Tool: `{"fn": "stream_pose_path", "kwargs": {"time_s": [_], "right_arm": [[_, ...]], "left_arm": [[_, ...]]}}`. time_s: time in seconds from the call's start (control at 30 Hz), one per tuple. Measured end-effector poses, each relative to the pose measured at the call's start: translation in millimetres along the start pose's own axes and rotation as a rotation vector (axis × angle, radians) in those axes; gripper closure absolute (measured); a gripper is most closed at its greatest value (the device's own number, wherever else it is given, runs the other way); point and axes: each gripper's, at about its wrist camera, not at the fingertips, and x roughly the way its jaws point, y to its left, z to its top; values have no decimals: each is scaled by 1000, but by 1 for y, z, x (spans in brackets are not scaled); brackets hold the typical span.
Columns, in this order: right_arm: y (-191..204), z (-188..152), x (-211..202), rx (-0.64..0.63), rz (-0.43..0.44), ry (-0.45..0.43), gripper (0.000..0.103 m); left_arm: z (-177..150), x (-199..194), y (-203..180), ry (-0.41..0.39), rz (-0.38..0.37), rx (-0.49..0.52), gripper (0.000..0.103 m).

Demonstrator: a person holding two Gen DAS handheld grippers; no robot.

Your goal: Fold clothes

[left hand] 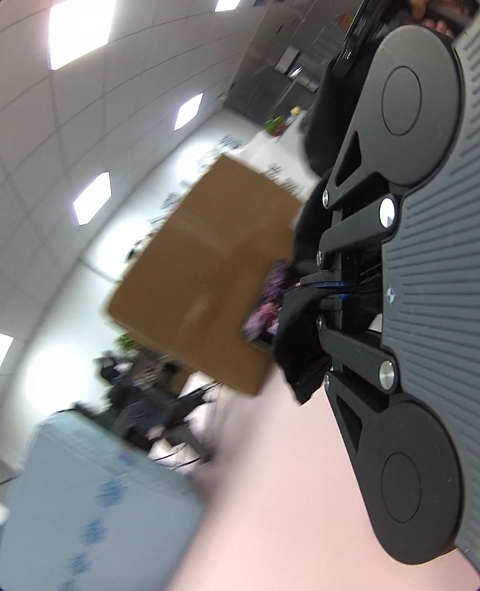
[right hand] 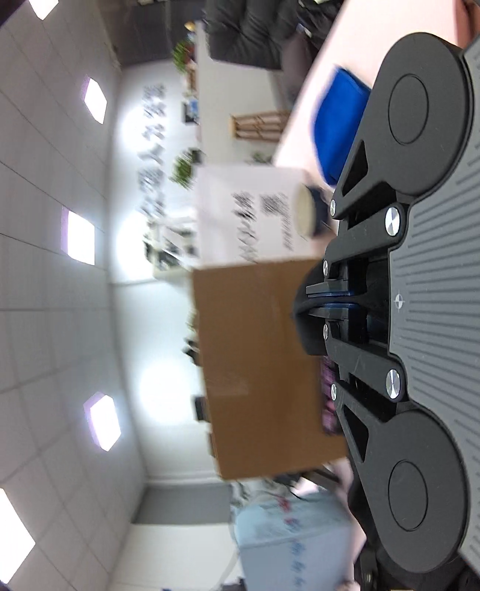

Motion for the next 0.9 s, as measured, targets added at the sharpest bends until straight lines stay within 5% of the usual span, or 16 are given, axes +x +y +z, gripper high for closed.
{"fn": "stream_pose_path", "kwargs": {"time_s": [0.13,0.3,0.4,0.6,0.63,0.7,0.73,0.9], "right_arm": [[-27,5,-12,40,-60,-40,100],[-52,-16,-40,94,-118,16,100],[-59,-39,-63,126,-158,80,100],[-61,-72,-75,181,-160,204,98],[-60,-74,-75,182,-155,220,93],[-59,-71,-74,194,-172,219,45],[-57,-67,-74,198,-176,209,34],[-53,-38,-76,168,-144,116,24]], "left_arm": [[21,-22,7,-129,90,45,101],[30,-51,11,-221,170,120,101],[19,-71,15,-197,182,138,100],[-19,-84,45,-29,300,92,99],[-21,-84,50,-14,322,88,95],[-21,-90,56,-5,346,83,92],[-18,-91,55,-10,337,92,88],[5,-97,34,-60,275,157,34]]}}
